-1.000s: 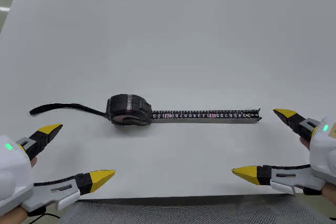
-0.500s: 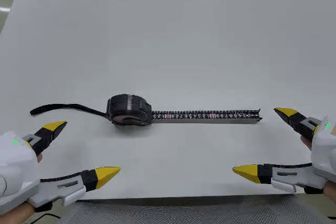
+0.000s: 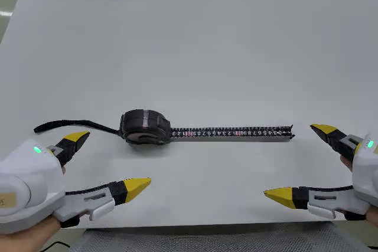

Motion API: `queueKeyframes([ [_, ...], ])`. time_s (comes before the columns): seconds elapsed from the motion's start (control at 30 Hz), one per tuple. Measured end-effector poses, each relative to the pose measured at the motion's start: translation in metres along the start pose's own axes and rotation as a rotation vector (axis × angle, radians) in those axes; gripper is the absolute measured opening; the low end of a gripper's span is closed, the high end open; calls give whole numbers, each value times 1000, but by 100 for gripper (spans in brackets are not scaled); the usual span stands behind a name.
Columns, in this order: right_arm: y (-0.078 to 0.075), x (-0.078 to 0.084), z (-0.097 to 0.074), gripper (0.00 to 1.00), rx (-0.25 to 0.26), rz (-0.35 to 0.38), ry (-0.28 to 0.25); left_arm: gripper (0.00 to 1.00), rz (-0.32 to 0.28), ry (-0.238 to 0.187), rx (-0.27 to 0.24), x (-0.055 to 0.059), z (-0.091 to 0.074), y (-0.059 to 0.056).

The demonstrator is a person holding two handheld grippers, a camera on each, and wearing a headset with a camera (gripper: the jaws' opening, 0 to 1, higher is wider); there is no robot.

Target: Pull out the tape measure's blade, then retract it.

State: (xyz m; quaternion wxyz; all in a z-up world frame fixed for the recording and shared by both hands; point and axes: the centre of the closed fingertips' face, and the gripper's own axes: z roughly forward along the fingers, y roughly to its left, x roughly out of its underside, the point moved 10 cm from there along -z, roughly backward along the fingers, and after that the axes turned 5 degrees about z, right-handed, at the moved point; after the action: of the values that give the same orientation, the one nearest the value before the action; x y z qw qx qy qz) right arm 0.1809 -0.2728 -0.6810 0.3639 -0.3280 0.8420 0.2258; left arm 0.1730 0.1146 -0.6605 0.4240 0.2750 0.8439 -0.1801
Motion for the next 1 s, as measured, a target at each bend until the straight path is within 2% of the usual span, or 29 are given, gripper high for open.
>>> queueKeyframes([
  [0.33,-1,-1,-1,99,0,4,-1,87,-12,0,2,-4,12,-5],
  [0.5,-3,-3,-3,99,-1,28,-23,86,-21,-11,-4,-6,17,-6],
  [0.77,-3,-5,-3,99,5,25,-23,85,-41,-19,-11,-11,27,-6],
  [1.0,-4,-4,-4,99,5,32,-23,85,-84,-33,-13,-13,34,-6],
])
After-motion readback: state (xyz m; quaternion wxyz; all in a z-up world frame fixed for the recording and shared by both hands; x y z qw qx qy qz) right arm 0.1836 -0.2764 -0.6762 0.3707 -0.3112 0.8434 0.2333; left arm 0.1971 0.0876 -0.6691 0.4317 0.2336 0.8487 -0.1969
